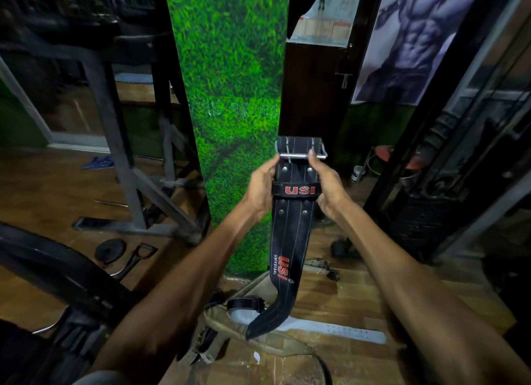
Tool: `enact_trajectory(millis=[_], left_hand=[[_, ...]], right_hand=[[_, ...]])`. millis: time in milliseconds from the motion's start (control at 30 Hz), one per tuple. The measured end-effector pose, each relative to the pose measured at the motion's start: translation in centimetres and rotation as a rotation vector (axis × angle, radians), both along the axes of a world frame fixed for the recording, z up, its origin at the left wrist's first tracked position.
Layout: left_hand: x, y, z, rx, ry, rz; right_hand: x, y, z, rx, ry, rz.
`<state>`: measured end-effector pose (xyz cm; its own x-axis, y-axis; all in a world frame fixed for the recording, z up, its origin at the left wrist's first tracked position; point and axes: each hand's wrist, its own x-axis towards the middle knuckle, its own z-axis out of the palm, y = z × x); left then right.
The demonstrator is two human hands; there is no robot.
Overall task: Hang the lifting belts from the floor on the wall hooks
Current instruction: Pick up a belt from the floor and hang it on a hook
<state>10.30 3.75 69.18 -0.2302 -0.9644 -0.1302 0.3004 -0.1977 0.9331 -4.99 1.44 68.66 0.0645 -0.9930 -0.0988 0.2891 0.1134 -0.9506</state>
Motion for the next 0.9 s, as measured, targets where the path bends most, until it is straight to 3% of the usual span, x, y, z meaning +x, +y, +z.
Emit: enact_trajectory(millis=[233,433,700,900], left_hand=[[0.2,-1.6,1.7,-0.131,-0.2,0.059],[1.5,-2.3,1.5,-0.199,-0.179,0.131],[3.9,-3.4,0.9,-0.17,-0.148,0.183],[5.9,-4.4,1.4,-0.193,-0.122,0.214]], right_hand=[[0.7,-1.5,0.6,-0.083,-0.002,-0.06],[1.1,-2.5,1.6,-0.215,0.173,-0.127],[1.3,-3.2,3.6,-0.66,0.863,-0.231],[2.9,-3.8,5.3,-0.797,1.076,-0.243]])
